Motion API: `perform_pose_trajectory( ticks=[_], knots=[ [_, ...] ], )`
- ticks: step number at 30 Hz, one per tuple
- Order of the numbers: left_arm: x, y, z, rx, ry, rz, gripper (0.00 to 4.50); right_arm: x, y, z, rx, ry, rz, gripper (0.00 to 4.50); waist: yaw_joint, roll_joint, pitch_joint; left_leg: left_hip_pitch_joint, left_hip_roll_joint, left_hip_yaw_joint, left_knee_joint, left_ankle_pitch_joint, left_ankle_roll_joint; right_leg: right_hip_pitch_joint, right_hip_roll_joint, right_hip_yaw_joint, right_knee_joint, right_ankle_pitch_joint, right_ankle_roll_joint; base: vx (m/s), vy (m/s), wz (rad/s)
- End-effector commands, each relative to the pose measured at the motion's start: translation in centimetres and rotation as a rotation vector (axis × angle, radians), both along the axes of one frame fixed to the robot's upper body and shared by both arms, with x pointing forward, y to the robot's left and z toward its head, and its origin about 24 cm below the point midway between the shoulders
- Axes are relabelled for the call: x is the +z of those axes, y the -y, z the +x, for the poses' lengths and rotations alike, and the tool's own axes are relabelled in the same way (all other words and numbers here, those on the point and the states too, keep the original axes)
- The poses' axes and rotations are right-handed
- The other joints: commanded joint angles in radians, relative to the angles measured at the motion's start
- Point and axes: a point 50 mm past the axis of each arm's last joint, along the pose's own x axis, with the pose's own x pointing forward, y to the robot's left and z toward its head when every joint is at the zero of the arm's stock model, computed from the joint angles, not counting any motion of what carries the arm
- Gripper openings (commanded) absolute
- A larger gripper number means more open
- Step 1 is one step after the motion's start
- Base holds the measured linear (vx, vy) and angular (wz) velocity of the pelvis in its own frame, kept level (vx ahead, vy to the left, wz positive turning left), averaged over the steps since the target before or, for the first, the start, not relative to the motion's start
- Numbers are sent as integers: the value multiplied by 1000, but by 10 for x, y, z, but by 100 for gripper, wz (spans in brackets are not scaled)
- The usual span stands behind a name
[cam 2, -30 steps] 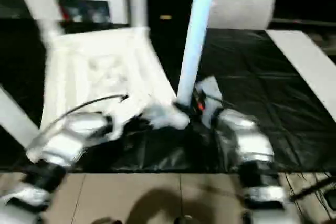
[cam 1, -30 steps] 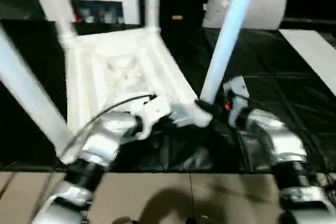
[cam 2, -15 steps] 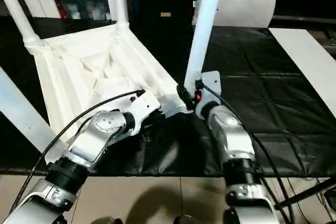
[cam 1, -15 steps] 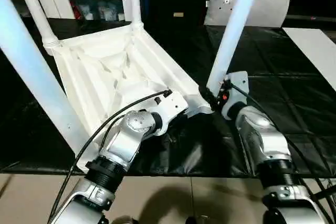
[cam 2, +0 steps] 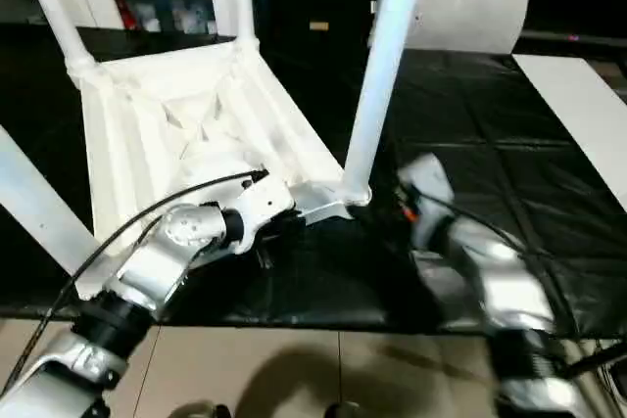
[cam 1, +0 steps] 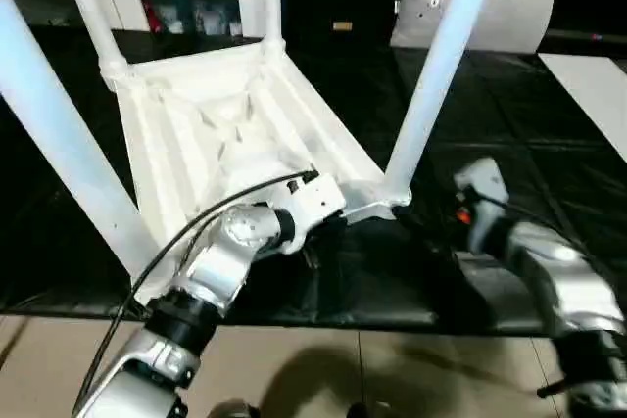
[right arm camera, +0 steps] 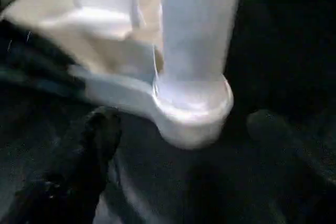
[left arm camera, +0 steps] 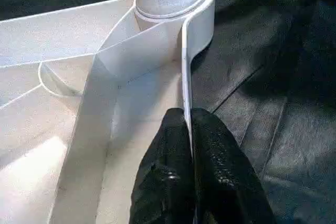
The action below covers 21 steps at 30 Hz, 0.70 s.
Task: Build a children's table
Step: Rotate leg to tighten
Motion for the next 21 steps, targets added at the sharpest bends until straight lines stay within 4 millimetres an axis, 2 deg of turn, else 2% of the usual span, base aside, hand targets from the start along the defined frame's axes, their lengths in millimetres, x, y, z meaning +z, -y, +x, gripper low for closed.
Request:
perform_pose_trajectory(
  ticks=[1,3,5,8,9,11,12,15,16,18,20,21],
  knots=[
    [5,-9,4,-19,22,1,0,10,4,-2,27,36,11,445,10,-14,-56,-2,43,-15,-67,-210,95,51,-71,43,-95,-414,-128,0,0,0],
    [6,-13,2,-75,18,14,0,12,9,-4,42,44,0,445,3,-16,-57,-4,44,-17,-68,-215,90,51,-70,41,-95,-419,-127,0,0,0],
    [6,-15,1,-109,18,27,0,12,11,-5,49,46,-18,445,0,-14,-62,-1,46,-17,-66,-214,89,50,-70,41,-94,-406,-136,0,0,0],
    [5,-19,-3,-169,1,43,0,13,12,-7,90,32,-32,445,6,-10,-69,2,49,-13,-61,-166,101,52,-69,43,-77,-262,-196,0,0,0],
    [4,-21,-5,-219,-13,54,0,15,10,-8,144,19,-28,445,8,-4,-68,2,49,-14,-60,-161,105,53,-69,43,-74,-240,-204,0,0,0],
    [3,-24,-10,-289,-28,76,0,17,7,-10,227,20,-38,445,11,-5,-73,0,50,-14,-57,-144,119,57,-67,43,-66,-175,-223,0,0,0],
    [2,-27,-13,-338,-34,89,0,20,3,-8,275,23,-27,445,14,-3,-74,4,53,-13,-57,-149,123,57,-69,42,-63,-154,-242,0,0,0],
    [2,-29,-18,-389,-48,93,0,23,-1,-4,322,20,-7,429,20,-4,-75,6,55,-11,-57,-156,113,57,-70,43,-61,-166,-251,0,0,0],
    [2,-30,-19,-405,-52,92,0,23,-3,-2,336,19,-4,429,26,-1,-75,7,57,-10,-57,-158,106,56,-70,43,-60,-170,-258,0,0,0],
    [3,-30,-22,-432,-61,89,0,23,-7,1,363,15,-1,398,34,-2,-75,11,59,-8,-57,-164,92,53,-72,44,-57,-176,-262,0,0,0],
    [4,-30,-24,-457,-64,94,0,22,-13,5,393,10,4,393,40,-2,-77,11,60,-9,-57,-159,84,54,-72,43,-54,-171,-266,0,0,0],
    [2,-31,-25,-471,-65,102,0,20,-18,7,408,4,10,389,44,-5,-79,12,60,-8,-56,-154,82,54,-73,43,-52,-169,-263,0,0,0]
  ],
)
